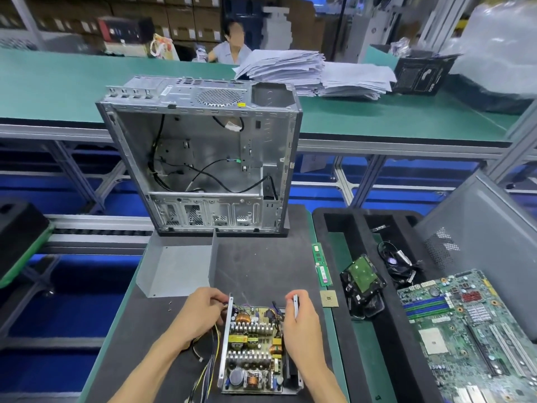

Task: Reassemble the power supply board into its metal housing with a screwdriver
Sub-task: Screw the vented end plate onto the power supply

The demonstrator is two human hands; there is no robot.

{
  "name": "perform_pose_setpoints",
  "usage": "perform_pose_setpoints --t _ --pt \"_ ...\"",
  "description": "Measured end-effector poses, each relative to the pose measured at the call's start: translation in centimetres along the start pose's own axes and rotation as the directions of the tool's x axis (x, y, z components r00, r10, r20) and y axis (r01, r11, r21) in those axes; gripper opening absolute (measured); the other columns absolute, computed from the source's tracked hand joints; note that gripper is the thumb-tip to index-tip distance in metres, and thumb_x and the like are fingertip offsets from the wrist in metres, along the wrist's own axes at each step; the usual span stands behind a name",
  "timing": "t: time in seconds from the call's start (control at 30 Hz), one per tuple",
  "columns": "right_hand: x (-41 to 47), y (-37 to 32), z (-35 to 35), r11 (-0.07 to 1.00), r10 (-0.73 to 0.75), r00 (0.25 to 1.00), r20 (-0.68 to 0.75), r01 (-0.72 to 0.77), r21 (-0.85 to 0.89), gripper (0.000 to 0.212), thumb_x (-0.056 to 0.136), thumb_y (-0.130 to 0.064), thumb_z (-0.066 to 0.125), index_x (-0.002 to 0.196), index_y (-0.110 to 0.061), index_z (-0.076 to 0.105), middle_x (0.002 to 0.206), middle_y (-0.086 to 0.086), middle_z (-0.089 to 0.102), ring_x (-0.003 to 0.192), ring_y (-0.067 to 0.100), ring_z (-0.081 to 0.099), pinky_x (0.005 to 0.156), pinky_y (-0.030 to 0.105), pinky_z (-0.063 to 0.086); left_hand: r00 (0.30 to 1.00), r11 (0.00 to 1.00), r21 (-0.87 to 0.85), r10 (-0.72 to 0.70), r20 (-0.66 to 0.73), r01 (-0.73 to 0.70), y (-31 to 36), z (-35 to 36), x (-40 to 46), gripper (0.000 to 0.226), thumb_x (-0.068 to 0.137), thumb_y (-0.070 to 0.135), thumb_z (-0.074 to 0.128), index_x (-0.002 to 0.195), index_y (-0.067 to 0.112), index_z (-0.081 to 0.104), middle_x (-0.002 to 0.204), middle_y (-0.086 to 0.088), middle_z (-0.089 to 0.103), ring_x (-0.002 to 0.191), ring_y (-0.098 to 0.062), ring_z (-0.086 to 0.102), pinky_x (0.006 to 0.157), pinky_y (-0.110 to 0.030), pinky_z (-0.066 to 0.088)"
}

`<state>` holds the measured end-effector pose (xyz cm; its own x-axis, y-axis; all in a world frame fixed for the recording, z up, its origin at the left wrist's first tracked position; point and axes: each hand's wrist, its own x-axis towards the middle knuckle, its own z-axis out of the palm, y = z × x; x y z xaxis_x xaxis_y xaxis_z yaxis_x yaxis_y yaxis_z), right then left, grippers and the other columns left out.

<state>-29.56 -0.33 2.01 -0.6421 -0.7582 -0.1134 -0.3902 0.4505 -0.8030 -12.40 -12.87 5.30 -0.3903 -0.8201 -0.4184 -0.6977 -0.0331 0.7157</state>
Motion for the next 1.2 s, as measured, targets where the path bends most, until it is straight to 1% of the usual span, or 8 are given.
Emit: perform_pose_setpoints --t 0.23,0.37,0.5,0.63,0.83,0.9,1.03,1.2 --pt "-0.1 0.0 0.0 1.0 0.015 1.0 -0.002 -0.015 -0.007 0.012 0.109 -0.029 0.041 0.1 -0.035 0.046 0.093 -0.007 0.06 0.08 0.012 0.057 0.06 0.024 0.04 0.998 0.969 -0.236 -0.064 0.017 0.066 -0.4 -0.1 -0.1 0.027 0.097 -0.007 0.047 0.098 0.004 0.072 0.067 -0.023 0.071 0.051 -0.024 0.063 0.045 -0.031 0.051" --pt "-0.1 0.0 0.0 1.0 0.007 1.0 -0.006 -0.007 -0.003 0.011 0.109 -0.028 0.042 0.1 -0.034 0.047 0.092 -0.006 0.06 0.079 0.013 0.056 0.06 0.025 0.04 0.996 0.973 -0.215 -0.086 0.021 0.088 -0.5 -0.2 0.2 0.026 0.097 -0.006 0.048 0.099 0.004 0.071 0.061 -0.017 0.07 0.048 -0.022 0.064 0.041 -0.03 0.051" --pt "-0.1 -0.2 -0.1 1.0 0.012 1.0 -0.005 -0.012 -0.004 0.011 0.109 -0.026 0.04 0.102 -0.031 0.047 0.092 -0.004 0.061 0.079 0.015 0.057 0.061 0.028 0.04 0.995 0.979 -0.177 -0.094 0.033 0.099 -0.6 0.0 0.8 0.026 0.096 -0.007 0.045 0.095 0.004 0.069 0.065 -0.012 0.072 0.058 -0.023 0.068 0.052 -0.037 0.057" --pt "-0.2 -0.3 -0.2 1.0 0.011 1.0 0.0 -0.011 -0.004 0.011 0.108 -0.022 0.041 0.104 -0.03 0.048 0.093 -0.003 0.062 0.079 0.017 0.059 0.061 0.028 0.041 0.998 0.993 -0.104 -0.059 0.023 0.061 -0.6 0.0 0.9 0.03 0.094 -0.009 0.043 0.09 0.007 0.069 0.064 -0.002 0.074 0.058 -0.015 0.071 0.058 -0.031 0.054" --pt "-0.2 -0.2 -0.2 1.0 0.021 1.0 -0.002 -0.021 -0.01 0.012 0.108 -0.021 0.042 0.104 -0.029 0.049 0.093 -0.004 0.061 0.08 0.015 0.058 0.062 0.028 0.041 0.992 0.942 -0.312 -0.107 0.069 0.124 -0.1 -0.2 0.3 0.026 0.094 -0.014 0.041 0.097 -0.007 0.066 0.063 -0.015 0.071 0.053 -0.021 0.066 0.05 -0.033 0.057" --pt "-0.2 -0.2 -0.2 1.0 0.026 1.0 -0.001 -0.026 -0.015 0.012 0.108 -0.021 0.041 0.104 -0.03 0.049 0.094 -0.004 0.061 0.08 0.015 0.058 0.061 0.027 0.04 0.996 0.965 -0.247 -0.083 0.017 0.085 -0.2 0.0 0.1 0.025 0.096 -0.007 0.048 0.094 0.001 0.072 0.065 -0.008 0.074 0.055 -0.016 0.067 0.049 -0.028 0.053" --pt "-0.2 -0.3 -0.2 0.999 0.038 0.999 -0.005 -0.038 -0.025 0.011 0.108 -0.022 0.042 0.105 -0.03 0.049 0.095 -0.005 0.062 0.079 0.014 0.058 0.059 0.025 0.039 0.996 0.993 0.098 0.07 -0.051 -0.065 -0.2 -0.3 0.0 0.023 0.1 0.022 0.059 0.083 0.024 0.074 0.085 0.01 0.074 0.08 -0.004 0.066 0.069 -0.021 0.047" --pt "-0.3 -0.3 -0.2 0.999 0.032 0.999 -0.011 -0.033 -0.037 0.01 0.108 -0.022 0.042 0.105 -0.029 0.049 0.095 -0.006 0.062 0.081 0.014 0.059 0.058 0.023 0.037 0.996 0.995 0.032 0.089 0.028 -0.09 -0.3 -0.6 -0.9 0.026 0.098 0.041 0.061 0.085 0.026 0.078 0.066 0.009 0.072 0.056 0.004 0.06 0.054 -0.009 0.039"
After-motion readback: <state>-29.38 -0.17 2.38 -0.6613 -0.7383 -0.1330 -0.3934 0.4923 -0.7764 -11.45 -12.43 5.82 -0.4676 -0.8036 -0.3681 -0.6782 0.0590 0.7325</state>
